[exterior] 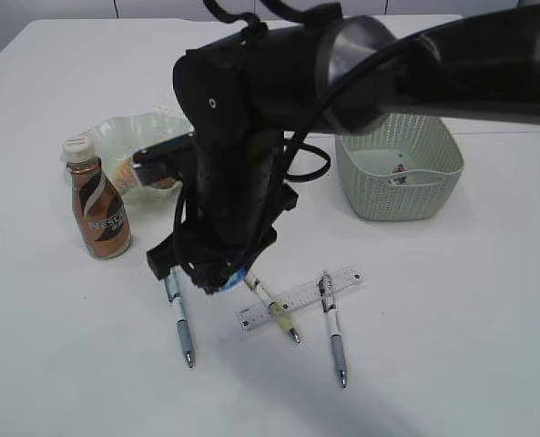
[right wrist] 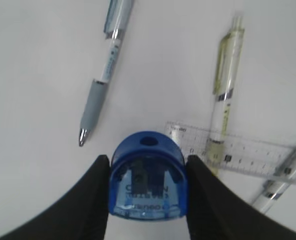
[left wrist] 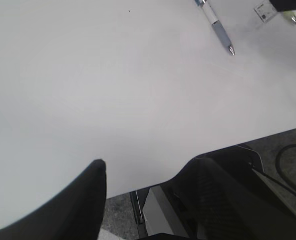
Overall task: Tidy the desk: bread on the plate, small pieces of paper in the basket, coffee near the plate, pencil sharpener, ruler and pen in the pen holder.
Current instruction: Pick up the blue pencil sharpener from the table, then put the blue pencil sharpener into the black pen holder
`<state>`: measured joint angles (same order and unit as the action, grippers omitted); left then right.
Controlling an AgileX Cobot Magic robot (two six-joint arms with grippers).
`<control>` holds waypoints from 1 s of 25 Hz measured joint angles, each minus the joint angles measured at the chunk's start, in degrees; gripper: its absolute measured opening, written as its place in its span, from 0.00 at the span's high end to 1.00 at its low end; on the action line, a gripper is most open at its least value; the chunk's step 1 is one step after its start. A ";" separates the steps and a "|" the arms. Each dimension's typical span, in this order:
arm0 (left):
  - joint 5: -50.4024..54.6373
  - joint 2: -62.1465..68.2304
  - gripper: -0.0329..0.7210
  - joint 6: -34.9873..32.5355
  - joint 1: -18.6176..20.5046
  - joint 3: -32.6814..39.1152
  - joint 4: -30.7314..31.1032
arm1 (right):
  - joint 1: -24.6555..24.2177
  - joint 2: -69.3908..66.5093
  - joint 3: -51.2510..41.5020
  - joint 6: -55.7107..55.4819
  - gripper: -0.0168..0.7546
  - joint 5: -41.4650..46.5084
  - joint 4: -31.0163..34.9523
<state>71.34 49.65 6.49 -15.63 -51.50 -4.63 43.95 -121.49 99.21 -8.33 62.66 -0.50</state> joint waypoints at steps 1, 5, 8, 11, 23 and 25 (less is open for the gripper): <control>0.00 0.00 0.39 0.00 0.00 0.00 0.00 | 0.00 0.77 0.00 0.42 0.55 -1.30 -0.94; 0.00 0.00 0.39 0.00 0.00 0.00 0.00 | 0.00 4.72 0.00 1.05 0.55 -9.02 -5.46; 0.00 0.00 0.39 0.00 0.00 0.00 0.00 | 0.00 7.41 0.00 1.23 0.55 -15.07 -8.36; 0.00 0.00 0.39 0.00 0.00 0.00 0.00 | 0.00 9.17 0.00 1.23 0.55 -19.72 -10.64; 0.00 0.00 0.40 0.00 0.00 0.00 -0.11 | -2.23 11.14 0.00 1.33 0.55 -28.29 -14.82; 0.00 0.00 0.41 0.00 0.00 0.00 -0.35 | -3.42 11.14 0.00 1.33 0.55 -29.80 -15.06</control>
<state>71.34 49.65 6.49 -15.63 -51.50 -4.98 40.52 -110.35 99.21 -7.01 32.86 -15.57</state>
